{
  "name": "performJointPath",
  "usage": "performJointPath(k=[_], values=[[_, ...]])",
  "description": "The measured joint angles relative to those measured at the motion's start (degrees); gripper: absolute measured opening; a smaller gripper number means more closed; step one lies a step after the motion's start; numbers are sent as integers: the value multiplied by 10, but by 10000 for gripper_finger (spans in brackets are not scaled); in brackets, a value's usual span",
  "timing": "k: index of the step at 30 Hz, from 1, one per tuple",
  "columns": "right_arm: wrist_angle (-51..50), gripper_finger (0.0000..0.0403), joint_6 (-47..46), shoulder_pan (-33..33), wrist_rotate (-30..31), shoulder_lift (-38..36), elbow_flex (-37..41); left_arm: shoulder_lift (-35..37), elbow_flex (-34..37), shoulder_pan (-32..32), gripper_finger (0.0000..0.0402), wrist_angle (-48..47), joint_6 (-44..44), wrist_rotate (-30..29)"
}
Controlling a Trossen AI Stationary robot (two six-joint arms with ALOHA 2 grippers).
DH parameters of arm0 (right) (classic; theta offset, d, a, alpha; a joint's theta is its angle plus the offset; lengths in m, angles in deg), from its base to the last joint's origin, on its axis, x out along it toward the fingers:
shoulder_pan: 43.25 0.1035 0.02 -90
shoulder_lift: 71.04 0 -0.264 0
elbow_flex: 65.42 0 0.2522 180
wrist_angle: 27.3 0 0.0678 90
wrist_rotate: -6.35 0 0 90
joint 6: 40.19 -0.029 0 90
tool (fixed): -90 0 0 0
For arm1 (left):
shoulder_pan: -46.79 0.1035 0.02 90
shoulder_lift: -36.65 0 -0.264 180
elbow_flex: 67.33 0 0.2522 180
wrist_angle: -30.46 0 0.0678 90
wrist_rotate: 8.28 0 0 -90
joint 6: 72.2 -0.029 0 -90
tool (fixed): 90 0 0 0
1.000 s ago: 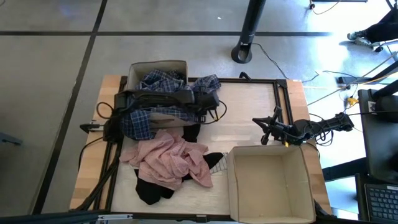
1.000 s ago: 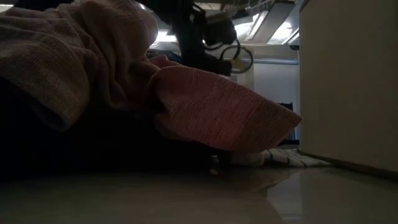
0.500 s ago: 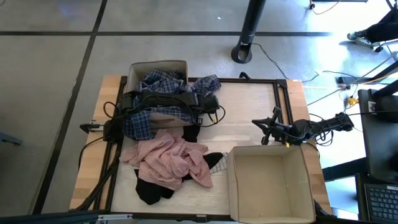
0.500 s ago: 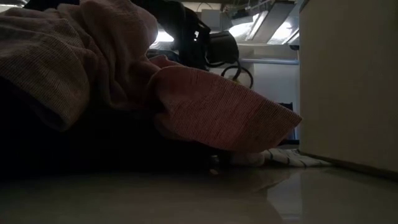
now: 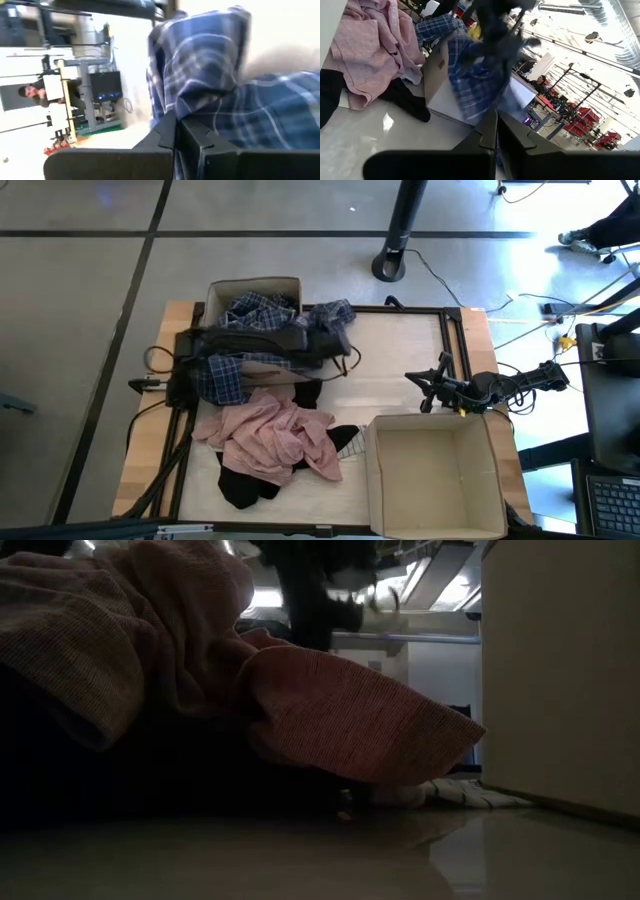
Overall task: Sort clothes
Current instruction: Put the blue pajamas into the top white laundry organizer
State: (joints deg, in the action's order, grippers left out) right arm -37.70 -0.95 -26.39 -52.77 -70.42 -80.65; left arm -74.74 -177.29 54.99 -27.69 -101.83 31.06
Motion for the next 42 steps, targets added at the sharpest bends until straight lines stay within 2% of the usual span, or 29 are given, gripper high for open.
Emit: performJointPath(k=[11,17,21,31,38,40,42], values=[[-1,17,0,0,0,0,0,217,0,16,1,-48,31,-18],[-2,17,0,0,0,0,0,303,0,17,1,-141,58,-61],[-2,17,0,0,11,0,0,349,0,21,1,-223,118,-87],[-2,17,0,0,30,0,0,432,0,80,1,-426,254,-187],[-1,17,0,0,32,0,0,464,0,132,1,-418,263,-259],[-1,17,0,0,33,0,0,467,0,140,1,-416,283,-255],[-1,17,0,0,34,0,0,469,0,144,1,-416,297,-184]])
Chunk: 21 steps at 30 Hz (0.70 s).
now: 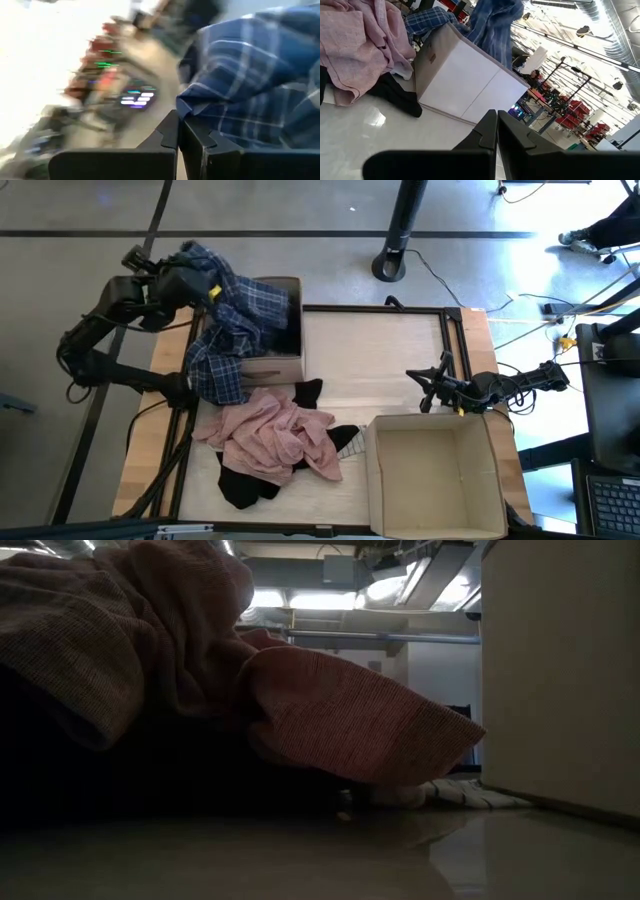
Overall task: Sort clothes
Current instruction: Put the blue pajamas into the top white laundry organizer
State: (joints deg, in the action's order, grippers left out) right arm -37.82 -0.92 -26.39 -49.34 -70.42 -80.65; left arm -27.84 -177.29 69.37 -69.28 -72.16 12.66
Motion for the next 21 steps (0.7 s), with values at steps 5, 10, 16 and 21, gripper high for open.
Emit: performJointPath(k=[5,10,16,21], values=[[0,17,0,0,12,0,0,-1,45,4,1,51,8,328],[0,17,0,0,22,0,0,-10,154,5,2,131,-28,446],[0,17,0,0,22,0,0,-46,280,25,3,199,-50,449],[0,17,0,0,22,0,0,-80,341,43,4,266,-55,457]])
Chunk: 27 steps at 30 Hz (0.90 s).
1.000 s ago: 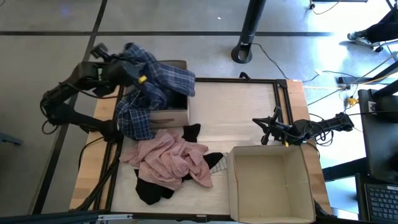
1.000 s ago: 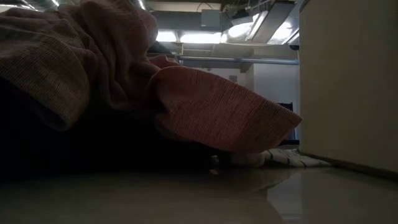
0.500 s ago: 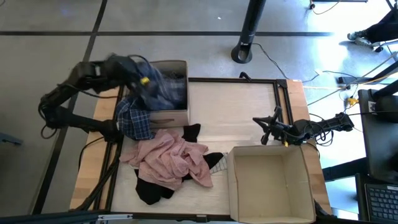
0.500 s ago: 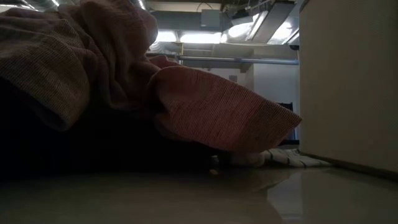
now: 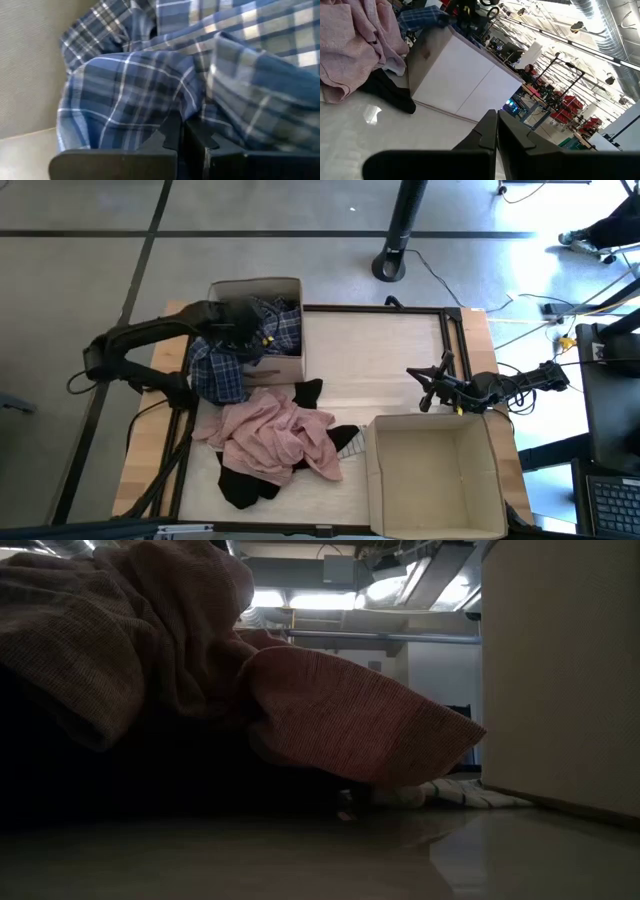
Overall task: Sort clothes
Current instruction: Put the blue pajamas into the top white laundry organizer
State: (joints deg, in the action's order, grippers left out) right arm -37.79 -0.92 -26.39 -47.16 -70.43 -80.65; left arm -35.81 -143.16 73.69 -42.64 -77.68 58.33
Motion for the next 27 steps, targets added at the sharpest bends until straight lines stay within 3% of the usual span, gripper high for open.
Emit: performJointPath(k=[5,11,16,23,27], values=[[0,17,0,0,0,0,0,-19,2,14,21,8,-1,1],[0,17,0,0,0,0,0,-20,-12,16,106,-10,2,-6],[0,17,0,0,0,0,0,-17,-93,6,162,-67,21,-16],[0,17,-28,0,-8,0,0,17,-228,-35,182,-173,98,-13],[0,17,-29,0,-11,0,0,51,-256,-84,179,-206,179,-2]])
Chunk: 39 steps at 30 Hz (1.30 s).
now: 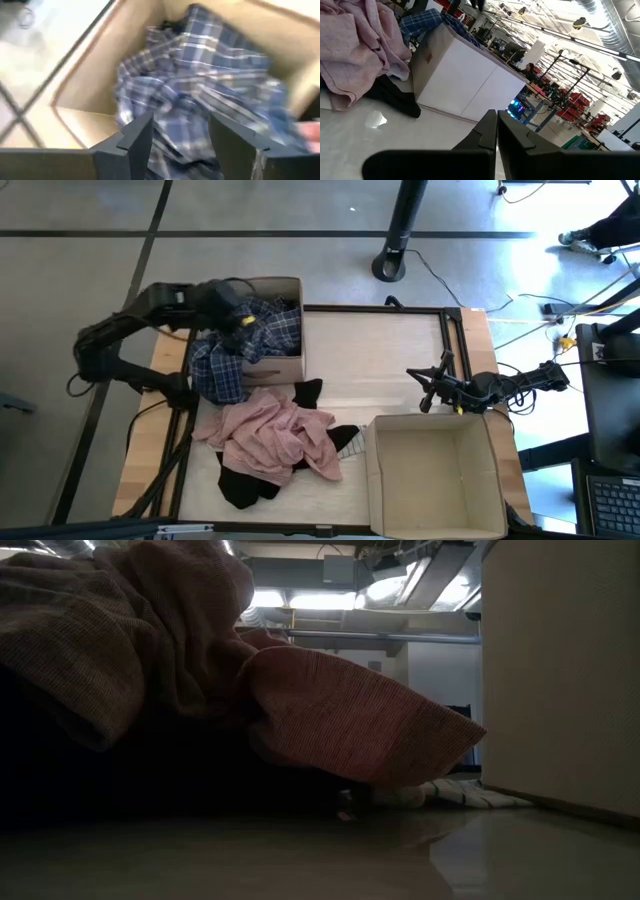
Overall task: Sort clothes
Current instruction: Put the blue pajamas into the top white laundry organizer
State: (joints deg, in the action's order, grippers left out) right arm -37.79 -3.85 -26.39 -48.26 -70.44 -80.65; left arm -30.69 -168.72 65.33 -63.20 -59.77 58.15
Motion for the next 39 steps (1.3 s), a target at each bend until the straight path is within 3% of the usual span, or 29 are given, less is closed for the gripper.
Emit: performJointPath(k=[4,8,13,22,27,30,39], values=[[0,17,0,0,0,0,0,26,0,-68,179,-42,116,67],[0,17,0,0,0,0,0,33,1,-149,178,-108,246,96],[0,17,0,0,0,0,0,41,33,-241,178,-99,369,161],[-1,17,1,0,0,0,0,48,160,-341,178,-101,563,171],[-2,17,13,0,0,0,0,48,242,-357,178,-102,597,181],[-2,17,17,0,0,0,0,48,283,-358,178,-89,603,149],[-2,17,17,0,0,0,0,48,337,-356,178,27,503,79]])
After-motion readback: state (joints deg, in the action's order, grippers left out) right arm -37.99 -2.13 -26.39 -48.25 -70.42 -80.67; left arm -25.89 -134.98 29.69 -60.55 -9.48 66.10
